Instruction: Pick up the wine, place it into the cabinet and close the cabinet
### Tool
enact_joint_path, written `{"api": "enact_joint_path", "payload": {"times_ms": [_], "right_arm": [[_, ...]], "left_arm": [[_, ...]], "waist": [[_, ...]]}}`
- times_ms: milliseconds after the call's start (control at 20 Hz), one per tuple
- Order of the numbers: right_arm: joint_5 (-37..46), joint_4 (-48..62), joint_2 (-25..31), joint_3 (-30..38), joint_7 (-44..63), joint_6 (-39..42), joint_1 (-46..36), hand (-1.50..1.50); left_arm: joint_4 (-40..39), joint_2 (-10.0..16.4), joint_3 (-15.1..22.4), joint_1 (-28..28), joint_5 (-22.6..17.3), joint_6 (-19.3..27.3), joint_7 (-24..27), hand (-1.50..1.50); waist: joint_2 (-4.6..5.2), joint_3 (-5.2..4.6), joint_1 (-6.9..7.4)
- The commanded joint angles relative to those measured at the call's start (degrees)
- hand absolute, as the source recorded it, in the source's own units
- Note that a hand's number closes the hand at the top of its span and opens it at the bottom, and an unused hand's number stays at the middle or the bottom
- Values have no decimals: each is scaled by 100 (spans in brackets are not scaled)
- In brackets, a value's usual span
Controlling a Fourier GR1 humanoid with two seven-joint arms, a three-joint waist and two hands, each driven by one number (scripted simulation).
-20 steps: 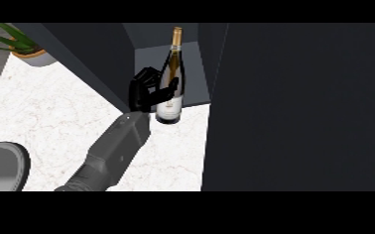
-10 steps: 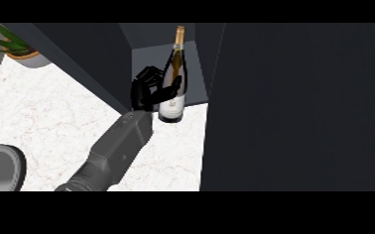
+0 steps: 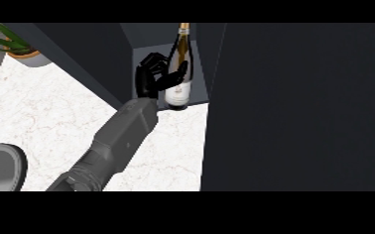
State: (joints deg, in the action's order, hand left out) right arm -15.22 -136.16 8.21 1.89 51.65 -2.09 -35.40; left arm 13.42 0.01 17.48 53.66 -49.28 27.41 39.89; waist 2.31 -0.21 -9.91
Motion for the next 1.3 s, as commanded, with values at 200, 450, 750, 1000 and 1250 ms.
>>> {"api": "enact_joint_path", "payload": {"times_ms": [200,450,750,1000,1250], "right_arm": [[-89,42,38,162,-86,54,76,-150],[-49,190,19,168,-310,148,98,-150],[-96,-52,74,166,-250,224,312,-150],[-108,-206,36,176,-282,205,396,-150],[-140,-109,42,193,-218,188,318,-150]], "left_arm": [[-241,-1,18,587,-167,268,-178,150],[-400,-1,-16,890,-235,321,-394,150],[-724,-1,-254,1173,-353,261,-650,150],[-937,115,-322,1140,-349,179,-547,150],[-1327,361,346,1337,352,708,-525,150]], "waist": [[34,5,61],[48,9,145],[65,12,161],[89,10,147],[92,16,114]]}}
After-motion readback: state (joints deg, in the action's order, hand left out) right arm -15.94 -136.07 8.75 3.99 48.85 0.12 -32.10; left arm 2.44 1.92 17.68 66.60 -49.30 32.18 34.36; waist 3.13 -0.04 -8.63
